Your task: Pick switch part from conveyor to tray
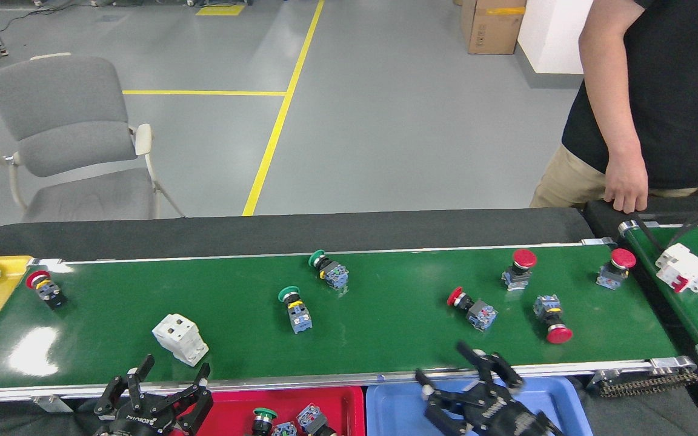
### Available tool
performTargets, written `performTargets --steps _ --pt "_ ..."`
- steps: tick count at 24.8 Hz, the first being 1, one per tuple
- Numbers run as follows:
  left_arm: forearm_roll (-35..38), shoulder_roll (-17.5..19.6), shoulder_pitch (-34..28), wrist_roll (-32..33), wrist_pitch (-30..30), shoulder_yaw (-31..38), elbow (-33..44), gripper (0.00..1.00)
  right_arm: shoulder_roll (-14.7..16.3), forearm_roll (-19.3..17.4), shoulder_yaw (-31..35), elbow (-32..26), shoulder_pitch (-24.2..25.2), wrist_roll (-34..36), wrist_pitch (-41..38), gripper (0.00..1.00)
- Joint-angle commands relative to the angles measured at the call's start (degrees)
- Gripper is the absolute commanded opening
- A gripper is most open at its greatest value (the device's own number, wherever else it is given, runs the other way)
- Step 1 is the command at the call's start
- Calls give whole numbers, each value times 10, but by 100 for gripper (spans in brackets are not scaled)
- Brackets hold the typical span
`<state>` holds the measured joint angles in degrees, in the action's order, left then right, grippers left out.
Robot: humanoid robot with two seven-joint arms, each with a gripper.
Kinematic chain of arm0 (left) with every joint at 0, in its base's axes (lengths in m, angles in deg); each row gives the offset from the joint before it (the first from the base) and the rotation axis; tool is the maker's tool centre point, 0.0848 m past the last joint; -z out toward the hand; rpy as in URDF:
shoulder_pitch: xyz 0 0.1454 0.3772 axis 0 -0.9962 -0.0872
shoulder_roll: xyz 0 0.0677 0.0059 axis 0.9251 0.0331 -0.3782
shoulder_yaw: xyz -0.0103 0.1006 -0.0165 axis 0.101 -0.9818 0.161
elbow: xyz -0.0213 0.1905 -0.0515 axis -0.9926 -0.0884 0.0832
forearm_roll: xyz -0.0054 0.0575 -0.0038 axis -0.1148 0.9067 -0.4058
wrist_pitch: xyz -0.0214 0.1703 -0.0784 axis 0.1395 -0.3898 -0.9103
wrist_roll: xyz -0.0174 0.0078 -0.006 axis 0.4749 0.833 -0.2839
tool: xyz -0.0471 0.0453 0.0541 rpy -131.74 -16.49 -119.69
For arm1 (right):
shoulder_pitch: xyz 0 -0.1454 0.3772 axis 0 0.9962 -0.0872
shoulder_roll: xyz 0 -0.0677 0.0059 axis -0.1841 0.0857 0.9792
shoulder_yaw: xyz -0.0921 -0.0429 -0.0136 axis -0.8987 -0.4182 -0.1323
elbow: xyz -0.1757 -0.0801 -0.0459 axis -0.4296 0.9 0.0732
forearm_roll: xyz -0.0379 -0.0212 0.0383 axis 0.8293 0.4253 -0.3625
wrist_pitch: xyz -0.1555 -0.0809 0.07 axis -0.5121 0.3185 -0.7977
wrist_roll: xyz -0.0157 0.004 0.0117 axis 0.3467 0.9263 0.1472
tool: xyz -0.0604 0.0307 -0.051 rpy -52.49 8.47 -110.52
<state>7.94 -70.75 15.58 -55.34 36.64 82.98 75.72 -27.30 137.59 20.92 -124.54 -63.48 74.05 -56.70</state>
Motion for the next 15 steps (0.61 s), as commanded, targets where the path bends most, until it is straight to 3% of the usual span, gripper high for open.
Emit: performTargets --steps 1,3,7,9,10,12,13,15 --pt "1 4 13 -2 7 3 -7 100 2 -1 3 -24 6 15 70 98" --pt "1 4 32 -2 19 3 -28 100 2 8 2 -25 -7 10 84 98" --pt "1 9 86 -2 35 3 -82 100 -7 85 -67 -1 -72 -27 101 98" --pt "1 16 101 -5 38 3 -100 92 -13 89 -105 15 -103 -38 140 98" --pt "1 20 107 -7 40 3 -107 78 -11 93 -128 26 -124 -41 167 98" --pt "-3 24 106 -8 37 3 -115 30 -7 97 -179 63 -160 -55 217 98" --pt "-6 22 106 -8 40 5 -120 15 -7 97 -202 81 -179 -60 235 99" --pt "-9 20 106 -15 38 8 -122 5 -7 97 -233 113 -210 -63 248 99"
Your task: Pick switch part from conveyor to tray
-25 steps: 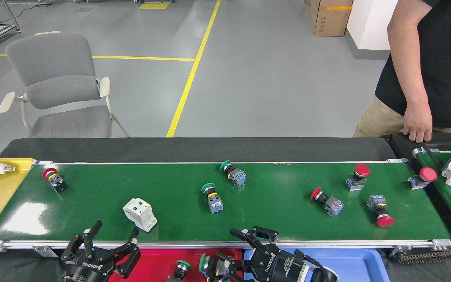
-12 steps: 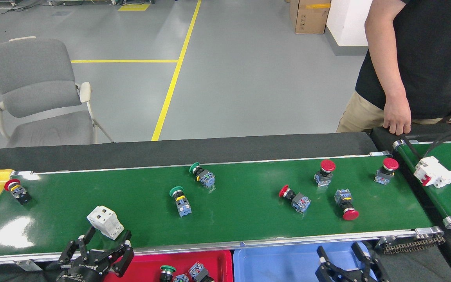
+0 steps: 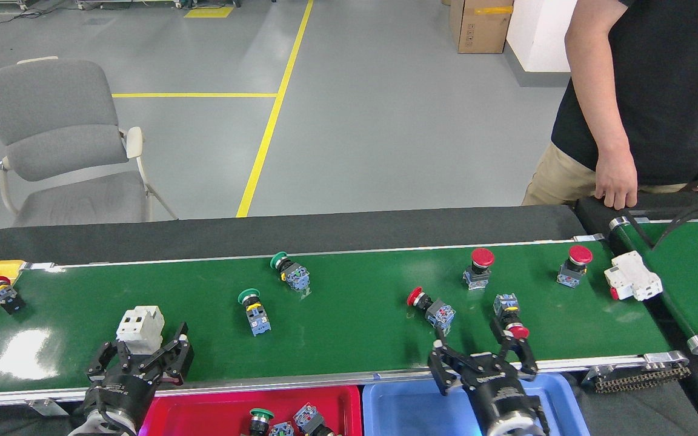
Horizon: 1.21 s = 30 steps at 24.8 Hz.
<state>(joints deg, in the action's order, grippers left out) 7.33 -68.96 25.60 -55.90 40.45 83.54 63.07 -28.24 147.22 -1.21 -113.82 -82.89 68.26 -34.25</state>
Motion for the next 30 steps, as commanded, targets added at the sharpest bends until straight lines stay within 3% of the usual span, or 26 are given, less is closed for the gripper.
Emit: performTargets --steps 1,6,8,10,12,15,19,21,23,25,30 --pt "-1 4 5 -17 -1 -1 6 4 1 1 -16 15 -24 -6 24 99" --pt "1 7 -5 -58 -6 -44 32 0 -5 4 -36 67 -63 -28 28 98" --pt "-1 10 -6 -58 -24 -61 52 1 -7 4 -47 95 -85 -28 36 81" --pt "-1 9 -6 -58 -62 -59 74 1 -7 4 -57 117 -103 -28 58 47" --pt "-2 10 -7 -58 -86 -56 94 2 -5 4 -67 129 -109 -28 69 24" --pt "-2 11 -8 -57 -98 -43 112 2 -5 2 -71 129 -109 -28 67 12" --pt "-3 11 -18 -58 -99 -16 112 2 -1 2 -108 92 -101 -19 47 9" --pt "-4 15 -25 -58 -101 -1 114 2 8 2 -170 28 -75 -4 23 10" --pt "-5 18 -25 -58 -109 4 114 2 27 2 -239 -42 -41 -1 -15 25" --pt "-4 18 -25 -58 -111 6 114 2 64 3 -294 -82 -26 -1 -72 100" --pt "-4 16 -25 -57 -111 1 115 3 65 4 -312 -83 -26 -1 -98 100"
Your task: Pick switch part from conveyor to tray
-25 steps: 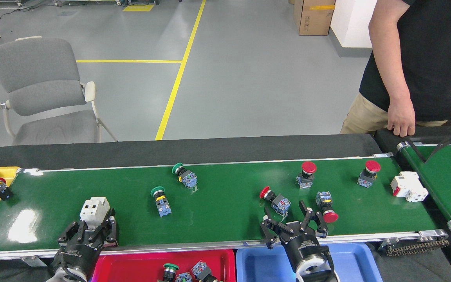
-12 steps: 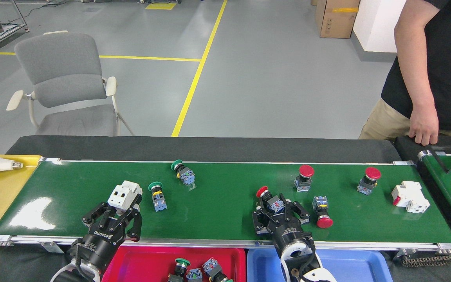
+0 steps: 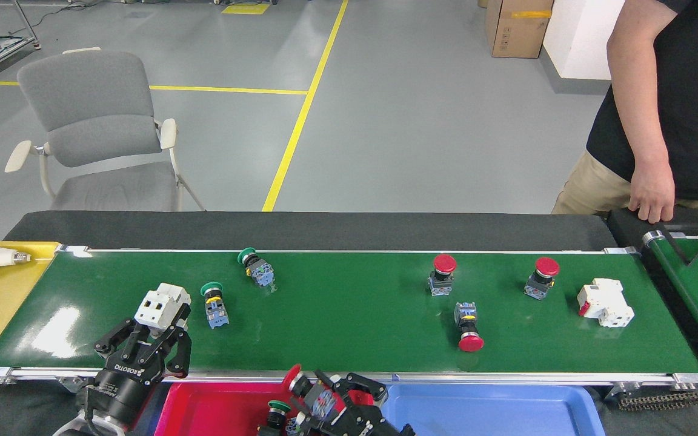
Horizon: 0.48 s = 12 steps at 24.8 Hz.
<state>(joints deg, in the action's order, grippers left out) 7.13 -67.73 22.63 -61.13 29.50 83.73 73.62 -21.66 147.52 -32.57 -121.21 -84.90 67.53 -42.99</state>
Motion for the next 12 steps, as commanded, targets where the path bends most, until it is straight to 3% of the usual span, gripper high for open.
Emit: performTargets --steps 1,3,6,12 --pt "-1 3 4 -5 -1 -4 9 3 -1 -2 3 -10 -6 7 -9 100" --pt "1 -3 2 -5 -4 -6 10 4 4 -6 30 -19 -6 9 -7 100" --pt "1 -10 -5 -4 -4 -40 21 4 9 -22 181 -58 36 27 -7 100" --pt "15 -73 -22 17 9 -194 53 4 36 -159 536 -62 131 54 -35 100"
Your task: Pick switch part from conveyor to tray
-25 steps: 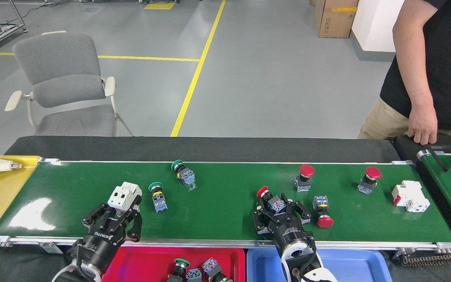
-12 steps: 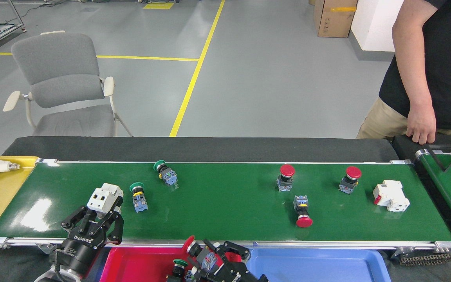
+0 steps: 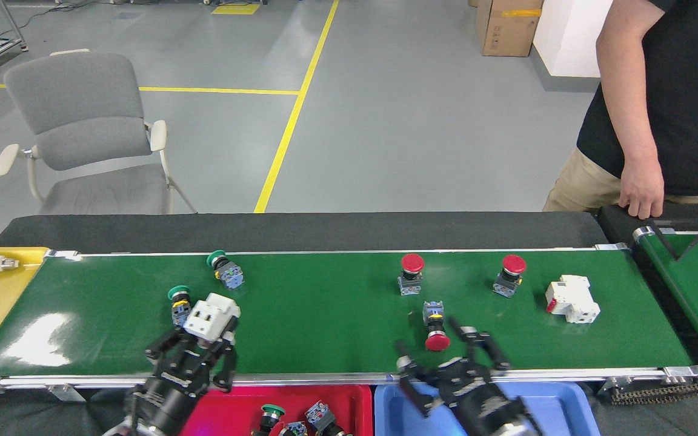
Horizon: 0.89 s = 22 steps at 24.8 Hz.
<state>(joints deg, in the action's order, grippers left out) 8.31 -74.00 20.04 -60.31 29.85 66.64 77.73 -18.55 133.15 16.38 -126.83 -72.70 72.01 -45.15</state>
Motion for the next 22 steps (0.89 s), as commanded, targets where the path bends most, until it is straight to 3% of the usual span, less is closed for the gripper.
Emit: performTargets --steps 1,4,5,6,7,8,9,14,16,19,22 --pt "8 -22 3 17 8 -44 17 5 5 -19 80 -6 26 10 -15 100" --pt "32 -51 -15 32 11 -115 35 8 8 -20 137 -6 82 10 -15 100" --pt "36 -53 -19 33 12 -142 37 13 9 -20 144 -4 88 10 -16 100" --pt "37 -54 -24 33 16 -172 37 28 12 -20 146 2 90 10 -17 100" --pt "37 -54 -29 33 32 -198 37 54 17 -20 146 6 90 10 -16 100" --pt "37 -55 -33 33 62 -219 37 88 19 -20 145 8 90 10 -16 100" --pt "36 -54 -35 32 98 -237 38 100 20 -19 144 9 89 9 -16 100" --pt "32 -54 -34 28 131 -255 39 100 23 -19 132 10 75 -17 -31 100" --pt "32 -53 -35 26 146 -224 50 100 22 -18 125 9 74 -25 -49 100" --pt "32 -49 -40 25 170 -105 79 100 21 -9 99 10 60 -26 -46 100" --pt "32 -15 -42 23 161 98 77 100 19 12 53 28 18 -47 -43 100"
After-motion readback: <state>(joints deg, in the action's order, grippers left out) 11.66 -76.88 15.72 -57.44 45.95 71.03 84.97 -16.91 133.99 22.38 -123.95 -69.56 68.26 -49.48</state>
